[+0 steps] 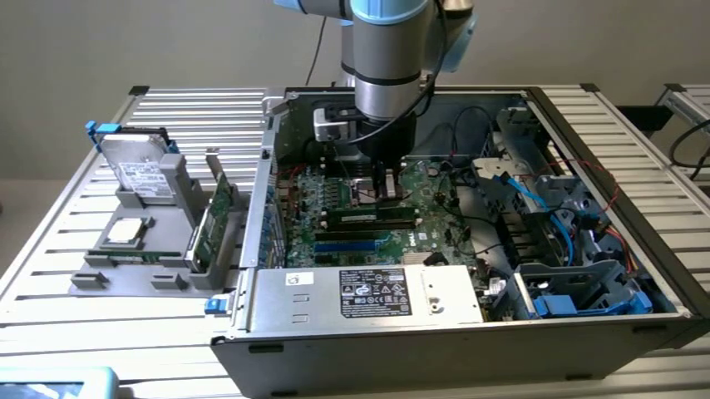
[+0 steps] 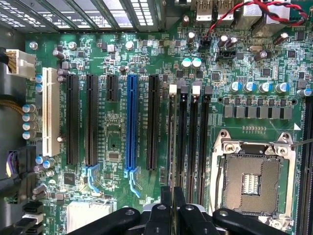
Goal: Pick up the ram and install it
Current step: 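Insert the ram into the slot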
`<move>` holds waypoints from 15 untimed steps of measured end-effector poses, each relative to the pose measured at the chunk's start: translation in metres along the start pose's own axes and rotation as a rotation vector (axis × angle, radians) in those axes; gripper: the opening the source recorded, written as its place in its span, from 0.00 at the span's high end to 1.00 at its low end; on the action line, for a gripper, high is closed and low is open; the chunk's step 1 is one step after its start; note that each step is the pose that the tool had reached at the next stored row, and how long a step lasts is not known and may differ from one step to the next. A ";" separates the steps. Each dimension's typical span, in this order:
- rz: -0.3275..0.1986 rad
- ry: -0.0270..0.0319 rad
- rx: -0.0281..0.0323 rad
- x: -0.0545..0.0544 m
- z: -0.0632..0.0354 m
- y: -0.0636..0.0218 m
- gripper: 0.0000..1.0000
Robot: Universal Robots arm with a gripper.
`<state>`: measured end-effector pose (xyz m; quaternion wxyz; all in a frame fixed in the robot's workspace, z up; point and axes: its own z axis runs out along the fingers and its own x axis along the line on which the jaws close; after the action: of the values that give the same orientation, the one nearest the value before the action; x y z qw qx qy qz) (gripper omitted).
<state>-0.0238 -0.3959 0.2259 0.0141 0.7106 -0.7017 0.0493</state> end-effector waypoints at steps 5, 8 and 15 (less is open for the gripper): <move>0.000 0.0000 -0.0001 0.000 0.0009 0.0001 0.87; 0.000 -0.0001 0.0000 -0.001 0.0014 0.0001 0.87; 0.000 0.0001 0.0006 -0.001 0.0024 0.0004 0.87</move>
<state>-0.0241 -0.3949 0.2235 0.0139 0.7105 -0.7018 0.0496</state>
